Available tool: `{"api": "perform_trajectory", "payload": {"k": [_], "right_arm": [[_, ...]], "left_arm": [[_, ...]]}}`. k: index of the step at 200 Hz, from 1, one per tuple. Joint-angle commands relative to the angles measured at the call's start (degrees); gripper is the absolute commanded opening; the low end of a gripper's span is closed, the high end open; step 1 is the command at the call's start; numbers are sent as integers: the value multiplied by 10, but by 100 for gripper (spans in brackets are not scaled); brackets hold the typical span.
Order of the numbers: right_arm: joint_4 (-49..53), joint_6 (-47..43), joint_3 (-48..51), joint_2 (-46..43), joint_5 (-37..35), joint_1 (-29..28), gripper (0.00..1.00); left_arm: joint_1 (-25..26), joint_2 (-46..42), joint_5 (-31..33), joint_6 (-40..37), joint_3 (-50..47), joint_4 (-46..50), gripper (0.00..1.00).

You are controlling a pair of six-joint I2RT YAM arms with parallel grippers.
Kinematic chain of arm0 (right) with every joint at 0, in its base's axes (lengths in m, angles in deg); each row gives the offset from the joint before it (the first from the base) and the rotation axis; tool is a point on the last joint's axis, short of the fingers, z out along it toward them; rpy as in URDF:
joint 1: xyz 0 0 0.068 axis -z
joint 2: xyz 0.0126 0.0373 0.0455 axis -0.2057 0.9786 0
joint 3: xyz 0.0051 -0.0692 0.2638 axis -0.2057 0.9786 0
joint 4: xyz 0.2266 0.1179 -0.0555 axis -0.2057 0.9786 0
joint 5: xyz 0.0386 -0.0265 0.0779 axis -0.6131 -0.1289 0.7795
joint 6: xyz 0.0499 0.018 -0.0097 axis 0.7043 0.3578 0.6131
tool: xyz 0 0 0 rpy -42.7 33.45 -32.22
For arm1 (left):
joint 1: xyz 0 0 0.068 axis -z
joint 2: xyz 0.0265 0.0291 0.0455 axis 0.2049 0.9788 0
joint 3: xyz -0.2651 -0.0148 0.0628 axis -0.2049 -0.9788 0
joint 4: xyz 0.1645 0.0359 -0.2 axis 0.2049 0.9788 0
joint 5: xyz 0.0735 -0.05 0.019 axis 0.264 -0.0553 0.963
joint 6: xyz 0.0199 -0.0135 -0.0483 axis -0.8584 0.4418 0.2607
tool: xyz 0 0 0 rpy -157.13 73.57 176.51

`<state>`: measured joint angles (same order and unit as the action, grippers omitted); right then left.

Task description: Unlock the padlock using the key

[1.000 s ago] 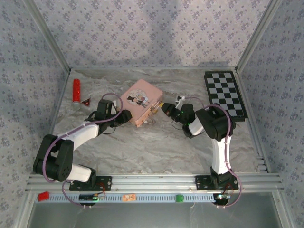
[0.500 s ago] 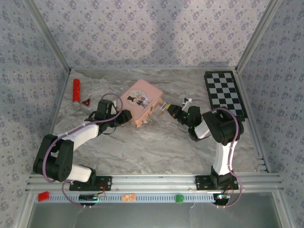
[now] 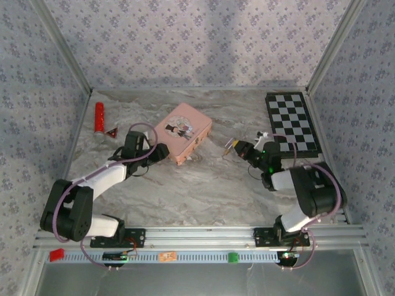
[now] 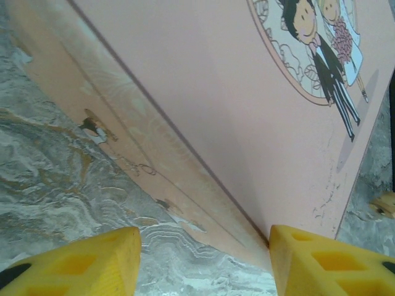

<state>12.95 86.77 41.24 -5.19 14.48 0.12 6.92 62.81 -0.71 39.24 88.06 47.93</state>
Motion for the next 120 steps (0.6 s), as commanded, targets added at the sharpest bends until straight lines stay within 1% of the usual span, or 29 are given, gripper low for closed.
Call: {"api": "perform_trajectory", "payload": {"k": [1, 6, 22, 46, 80, 120], "right_arm": [[231, -108, -11, -111, -8, 6, 1], [287, -129, -18, -137, -17, 6, 1], [418, -179, -37, -210, -36, 11, 0], [548, -219, -53, -280, -46, 29, 0], [683, -243, -76, -307, -86, 35, 0], [763, -254, -104, -304, -134, 34, 0]], "left_arm": [[-7, -21, 15, 0, -8, 5, 57], [-9, -24, 15, 0, -10, 5, 57], [-15, -41, 23, 6, -24, -5, 57], [-19, -63, 33, 9, -36, -17, 57], [-24, -75, 39, 7, -36, -13, 57], [-27, -79, 40, 5, -39, -6, 57]]}}
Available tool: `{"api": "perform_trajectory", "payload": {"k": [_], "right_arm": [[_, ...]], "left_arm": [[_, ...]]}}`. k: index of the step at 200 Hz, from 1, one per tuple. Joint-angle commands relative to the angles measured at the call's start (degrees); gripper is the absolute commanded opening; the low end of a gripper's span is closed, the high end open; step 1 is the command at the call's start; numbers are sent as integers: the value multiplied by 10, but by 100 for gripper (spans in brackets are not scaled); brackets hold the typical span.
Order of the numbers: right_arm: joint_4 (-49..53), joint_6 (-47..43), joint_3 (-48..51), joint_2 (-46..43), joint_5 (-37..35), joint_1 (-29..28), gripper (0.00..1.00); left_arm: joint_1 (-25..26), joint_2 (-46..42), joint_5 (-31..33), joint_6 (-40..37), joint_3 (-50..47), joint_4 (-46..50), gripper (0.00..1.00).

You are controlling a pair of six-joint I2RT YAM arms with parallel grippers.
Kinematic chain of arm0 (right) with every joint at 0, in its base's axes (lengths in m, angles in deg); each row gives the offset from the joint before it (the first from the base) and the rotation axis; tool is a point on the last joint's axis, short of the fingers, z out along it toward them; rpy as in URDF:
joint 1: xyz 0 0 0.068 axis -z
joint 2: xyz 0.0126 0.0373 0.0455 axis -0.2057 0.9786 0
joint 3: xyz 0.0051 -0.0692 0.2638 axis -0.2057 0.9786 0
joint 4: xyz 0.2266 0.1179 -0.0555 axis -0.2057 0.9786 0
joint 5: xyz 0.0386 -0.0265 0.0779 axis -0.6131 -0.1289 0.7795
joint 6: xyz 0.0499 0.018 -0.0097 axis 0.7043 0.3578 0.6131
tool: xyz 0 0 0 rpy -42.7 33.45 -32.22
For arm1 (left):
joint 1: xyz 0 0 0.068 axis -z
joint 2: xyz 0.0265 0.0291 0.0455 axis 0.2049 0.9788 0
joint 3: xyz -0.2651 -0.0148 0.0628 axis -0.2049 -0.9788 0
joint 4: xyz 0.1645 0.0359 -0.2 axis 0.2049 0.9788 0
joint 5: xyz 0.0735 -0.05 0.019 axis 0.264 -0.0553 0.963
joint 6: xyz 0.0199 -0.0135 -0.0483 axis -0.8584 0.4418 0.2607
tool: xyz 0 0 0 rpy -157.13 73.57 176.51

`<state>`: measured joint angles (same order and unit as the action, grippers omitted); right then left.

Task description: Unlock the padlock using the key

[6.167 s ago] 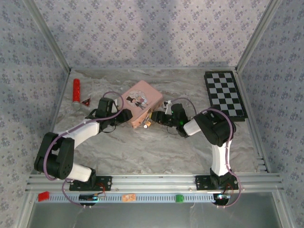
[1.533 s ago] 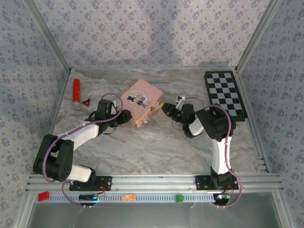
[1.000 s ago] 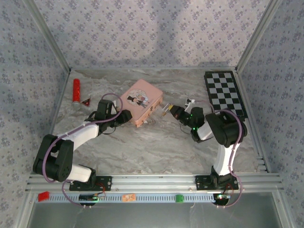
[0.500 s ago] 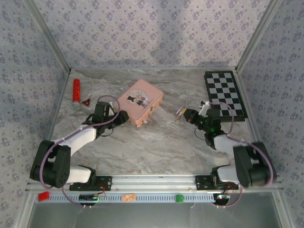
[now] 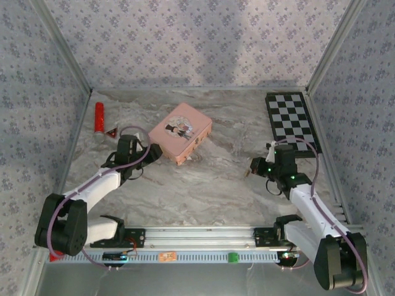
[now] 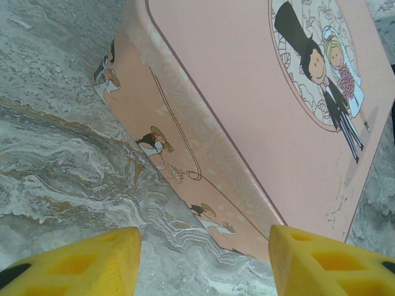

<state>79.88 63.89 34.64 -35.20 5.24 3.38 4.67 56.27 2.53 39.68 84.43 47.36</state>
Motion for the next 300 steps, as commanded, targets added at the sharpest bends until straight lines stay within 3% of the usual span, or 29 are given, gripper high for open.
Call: {"api": "perform_trajectory", "payload": {"k": [1, 44, 130, 159, 206, 225, 257, 300], "right_arm": [[95, -25, -39, -4, -43, 1, 0], [150, -52, -84, 38, -92, -20, 0], [87, -75, -109, 148, -88, -26, 3], [88, -76, -111, 132, -87, -26, 11], [47, -81, -82, 43, -41, -26, 33], [23, -97, -71, 1, -29, -26, 47], [21, -135, -76, -58, -83, -20, 55], [-56, -137, -63, -117, -144, -5, 67]], "left_arm": [[-5, -14, 7, 0, -3, 0, 57], [-6, -16, 7, 3, -7, 6, 57], [-15, -42, 10, -5, -14, 23, 57], [-18, -50, 9, -8, -20, 26, 58], [-30, -79, 12, -37, -16, 49, 59], [-37, -102, 19, -64, -16, 64, 59], [-41, -196, 68, -97, -30, 82, 60], [-40, -321, 162, -151, -51, 97, 62]]}}
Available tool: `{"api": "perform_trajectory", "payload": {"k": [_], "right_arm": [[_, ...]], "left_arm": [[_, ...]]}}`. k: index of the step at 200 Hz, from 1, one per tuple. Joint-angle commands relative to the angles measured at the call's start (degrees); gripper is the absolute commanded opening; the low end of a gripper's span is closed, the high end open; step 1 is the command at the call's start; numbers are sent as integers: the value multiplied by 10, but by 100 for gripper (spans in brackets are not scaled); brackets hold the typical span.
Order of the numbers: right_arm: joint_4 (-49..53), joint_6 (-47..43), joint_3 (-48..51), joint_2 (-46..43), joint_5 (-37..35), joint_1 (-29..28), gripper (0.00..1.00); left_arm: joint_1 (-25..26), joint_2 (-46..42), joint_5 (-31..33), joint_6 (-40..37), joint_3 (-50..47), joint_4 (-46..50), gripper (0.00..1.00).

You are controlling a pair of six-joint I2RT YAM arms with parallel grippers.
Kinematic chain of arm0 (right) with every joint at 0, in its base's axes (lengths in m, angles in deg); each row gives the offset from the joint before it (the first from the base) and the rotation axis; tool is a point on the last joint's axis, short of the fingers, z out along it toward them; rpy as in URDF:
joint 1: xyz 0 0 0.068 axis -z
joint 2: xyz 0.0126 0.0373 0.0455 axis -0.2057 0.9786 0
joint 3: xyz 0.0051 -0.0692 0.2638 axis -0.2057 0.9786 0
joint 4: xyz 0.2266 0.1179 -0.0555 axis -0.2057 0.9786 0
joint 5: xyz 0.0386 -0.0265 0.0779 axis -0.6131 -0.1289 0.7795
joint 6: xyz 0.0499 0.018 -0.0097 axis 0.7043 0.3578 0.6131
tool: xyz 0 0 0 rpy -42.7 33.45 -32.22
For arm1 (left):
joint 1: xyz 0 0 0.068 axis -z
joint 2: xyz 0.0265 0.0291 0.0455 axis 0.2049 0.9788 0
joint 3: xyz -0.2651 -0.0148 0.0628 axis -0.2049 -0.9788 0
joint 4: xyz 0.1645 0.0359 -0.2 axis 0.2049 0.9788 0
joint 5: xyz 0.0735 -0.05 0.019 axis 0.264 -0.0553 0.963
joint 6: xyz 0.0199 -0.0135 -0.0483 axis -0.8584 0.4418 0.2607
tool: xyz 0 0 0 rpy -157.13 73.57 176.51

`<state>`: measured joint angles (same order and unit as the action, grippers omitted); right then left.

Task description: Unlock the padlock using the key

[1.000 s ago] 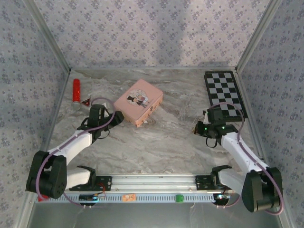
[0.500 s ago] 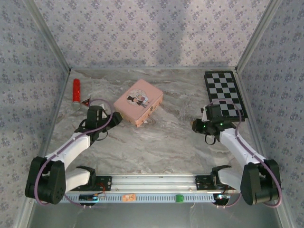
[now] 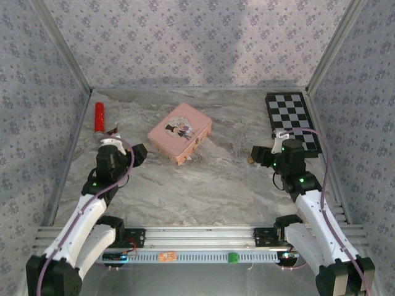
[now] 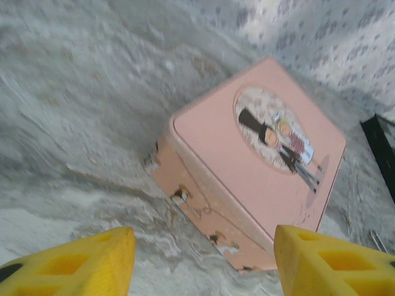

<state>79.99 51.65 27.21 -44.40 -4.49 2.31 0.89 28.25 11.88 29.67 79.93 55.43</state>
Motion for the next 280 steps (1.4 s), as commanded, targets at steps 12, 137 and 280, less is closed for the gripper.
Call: {"api": "perform_trajectory", "payload": {"k": [12, 137, 280], "right_arm": [[-93, -39, 23, -35, -44, 9, 72], [-308, -131, 122, 69, -191, 49, 90], [-647, -236, 185, 339, -121, 47, 99]], "left_arm": [[-3, -59, 102, -75, -1, 34, 63], [-11, 104, 429, -215, -78, -247, 100], [-56, 409, 186, -358, -97, -591, 100]]}}
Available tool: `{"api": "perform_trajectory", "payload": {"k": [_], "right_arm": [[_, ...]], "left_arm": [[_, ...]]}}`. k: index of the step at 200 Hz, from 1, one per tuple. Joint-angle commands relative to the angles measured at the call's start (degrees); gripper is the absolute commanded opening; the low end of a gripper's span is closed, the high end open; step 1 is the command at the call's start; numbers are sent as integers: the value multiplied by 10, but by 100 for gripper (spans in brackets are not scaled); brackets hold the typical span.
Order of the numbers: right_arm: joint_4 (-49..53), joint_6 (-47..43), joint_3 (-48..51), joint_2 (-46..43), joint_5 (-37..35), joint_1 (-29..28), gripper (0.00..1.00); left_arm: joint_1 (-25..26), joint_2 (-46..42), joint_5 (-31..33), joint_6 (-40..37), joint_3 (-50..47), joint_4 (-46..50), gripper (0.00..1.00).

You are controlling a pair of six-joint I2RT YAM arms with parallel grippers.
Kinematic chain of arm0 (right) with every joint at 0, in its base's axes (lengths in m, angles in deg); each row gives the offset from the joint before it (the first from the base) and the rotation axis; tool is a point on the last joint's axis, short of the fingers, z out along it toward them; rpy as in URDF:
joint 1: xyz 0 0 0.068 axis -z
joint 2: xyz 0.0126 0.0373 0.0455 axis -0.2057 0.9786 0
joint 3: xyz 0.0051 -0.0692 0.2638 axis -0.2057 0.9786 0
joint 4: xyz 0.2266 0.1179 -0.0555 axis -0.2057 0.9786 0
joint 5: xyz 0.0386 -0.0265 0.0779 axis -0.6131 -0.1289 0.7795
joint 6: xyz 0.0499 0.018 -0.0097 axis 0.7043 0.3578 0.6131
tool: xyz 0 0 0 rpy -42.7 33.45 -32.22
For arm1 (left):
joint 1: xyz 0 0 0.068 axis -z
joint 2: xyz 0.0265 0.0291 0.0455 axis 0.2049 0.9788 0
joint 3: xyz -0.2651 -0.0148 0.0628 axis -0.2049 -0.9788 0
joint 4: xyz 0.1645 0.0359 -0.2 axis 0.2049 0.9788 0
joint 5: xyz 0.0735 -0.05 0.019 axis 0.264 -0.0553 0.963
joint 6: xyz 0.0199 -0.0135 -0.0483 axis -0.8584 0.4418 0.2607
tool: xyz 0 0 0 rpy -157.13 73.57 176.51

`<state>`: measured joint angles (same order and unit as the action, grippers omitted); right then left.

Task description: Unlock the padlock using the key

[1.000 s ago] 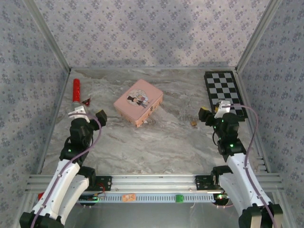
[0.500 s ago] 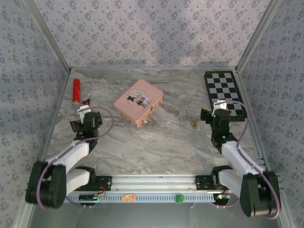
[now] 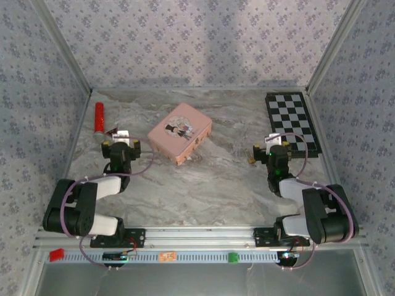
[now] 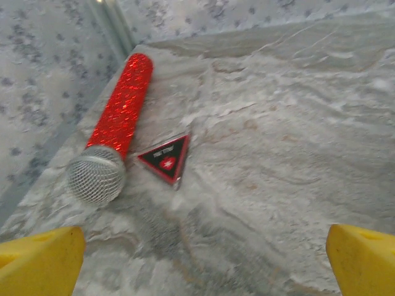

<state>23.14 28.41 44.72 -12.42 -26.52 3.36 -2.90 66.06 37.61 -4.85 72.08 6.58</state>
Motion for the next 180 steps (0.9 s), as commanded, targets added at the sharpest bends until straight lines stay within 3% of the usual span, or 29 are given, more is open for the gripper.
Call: {"api": "perform_trajectory", "payload": {"k": [1, 27, 38, 49, 56, 89, 113, 156, 180], "right_arm": [[-78, -4, 10, 20, 102, 38, 99], [-77, 2, 0, 41, 133, 56, 99], [-85, 11, -2, 54, 148, 67, 99], [-90, 25, -6, 66, 152, 78, 99], [-100, 31, -5, 75, 155, 85, 99], [-113, 41, -17, 113, 145, 90, 99], [-54, 67, -52, 119, 77, 90, 99], [-67, 64, -46, 117, 53, 83, 99], [-53, 69, -51, 117, 82, 94, 99]], "left_arm": [[-20, 32, -72, -12, -19, -103, 100], [-60, 52, -126, 22, 0, -78, 100], [-68, 94, -112, 31, 8, -116, 100], [-73, 76, -110, 47, 37, -22, 100], [-85, 83, -127, 49, 33, -51, 100], [-85, 79, -120, 55, 33, -35, 100], [-86, 80, -120, 54, 33, -42, 100], [-86, 80, -120, 54, 33, -41, 100], [-85, 80, -120, 53, 32, -42, 100]]}}
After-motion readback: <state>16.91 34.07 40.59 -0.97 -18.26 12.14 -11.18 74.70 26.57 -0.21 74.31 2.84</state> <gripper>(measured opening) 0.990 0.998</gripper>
